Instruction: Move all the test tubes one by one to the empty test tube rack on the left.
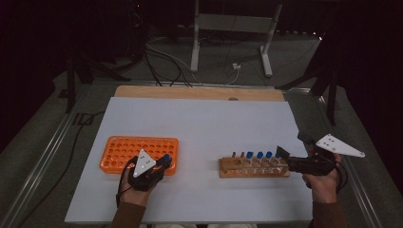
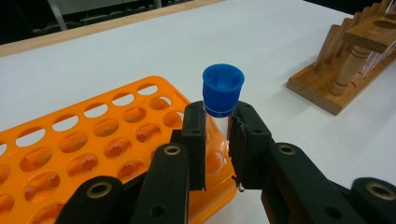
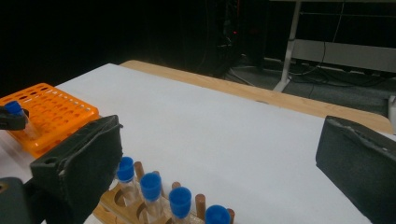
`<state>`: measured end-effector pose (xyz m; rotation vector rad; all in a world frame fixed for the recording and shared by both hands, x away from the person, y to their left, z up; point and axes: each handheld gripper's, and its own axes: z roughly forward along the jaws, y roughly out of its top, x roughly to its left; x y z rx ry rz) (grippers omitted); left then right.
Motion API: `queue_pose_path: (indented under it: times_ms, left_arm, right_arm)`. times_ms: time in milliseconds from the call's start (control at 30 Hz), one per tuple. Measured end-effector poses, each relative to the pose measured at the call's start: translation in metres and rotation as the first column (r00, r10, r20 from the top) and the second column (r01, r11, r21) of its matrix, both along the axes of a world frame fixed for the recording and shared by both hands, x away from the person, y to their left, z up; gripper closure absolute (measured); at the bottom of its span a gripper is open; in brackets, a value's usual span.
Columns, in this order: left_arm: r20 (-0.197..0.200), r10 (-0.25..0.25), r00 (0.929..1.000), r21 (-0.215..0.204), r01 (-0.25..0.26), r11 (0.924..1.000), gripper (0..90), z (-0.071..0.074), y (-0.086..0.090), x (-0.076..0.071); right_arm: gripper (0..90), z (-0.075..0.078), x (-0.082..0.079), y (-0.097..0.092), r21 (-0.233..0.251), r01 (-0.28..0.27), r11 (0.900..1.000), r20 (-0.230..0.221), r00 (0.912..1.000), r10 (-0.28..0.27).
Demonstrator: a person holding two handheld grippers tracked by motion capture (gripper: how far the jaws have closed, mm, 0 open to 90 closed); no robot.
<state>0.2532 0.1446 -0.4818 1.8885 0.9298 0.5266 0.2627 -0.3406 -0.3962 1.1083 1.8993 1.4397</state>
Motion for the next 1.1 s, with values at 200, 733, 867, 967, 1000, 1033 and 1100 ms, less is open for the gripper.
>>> queue_pose_path:
  times_ms: [200,733,867,967,1000,1033,1100]
  left_arm:
    - [0.013,-0.01,0.9999,-0.08,0.011,0.9967,59.1,0.003,0.007,-0.001]
    - [0.063,0.078,0.995,-0.19,-0.065,0.9797,15.8,0.021,0.023,-0.002]
    - [0.062,0.112,0.9918,-0.177,-0.099,0.9792,1.6,0.025,0.026,-0.001]
    - [0.067,0.126,0.9897,-0.175,-0.113,0.978,0.7,0.026,0.029,-0.001]
    - [0.072,0.134,0.9884,-0.178,-0.119,0.9769,0.7,0.026,0.03,-0.001]
    - [0.07,0.135,0.9884,-0.178,-0.121,0.9766,0.8,0.027,0.031,-0.001]
    - [0.07,0.145,0.9869,-0.18,-0.131,0.975,0.8,0.027,0.032,-0.001]
  right_arm:
    - [3.9,-0.007,0.001,-0.006,-0.02,0.01,0.9997,-0.009,0.9999,-0.01]
    - [47.6,-0.036,0.011,-0.006,-0.097,-0.085,0.9917,-0.113,0.9909,0.073]
    - [61.0,-0.042,0.012,-0.005,-0.118,-0.117,0.986,-0.14,0.985,0.1]
    - [69.0,-0.045,0.012,-0.005,-0.126,-0.138,0.9823,-0.156,0.9807,0.118]
    - [70.5,-0.046,0.012,-0.005,-0.127,-0.144,0.9815,-0.162,0.9792,0.122]
    - [71.8,-0.048,0.012,-0.004,-0.131,-0.152,0.9797,-0.17,0.977,0.129]
    - [73.5,-0.051,0.013,-0.003,-0.139,-0.161,0.9771,-0.183,0.9739,0.134]
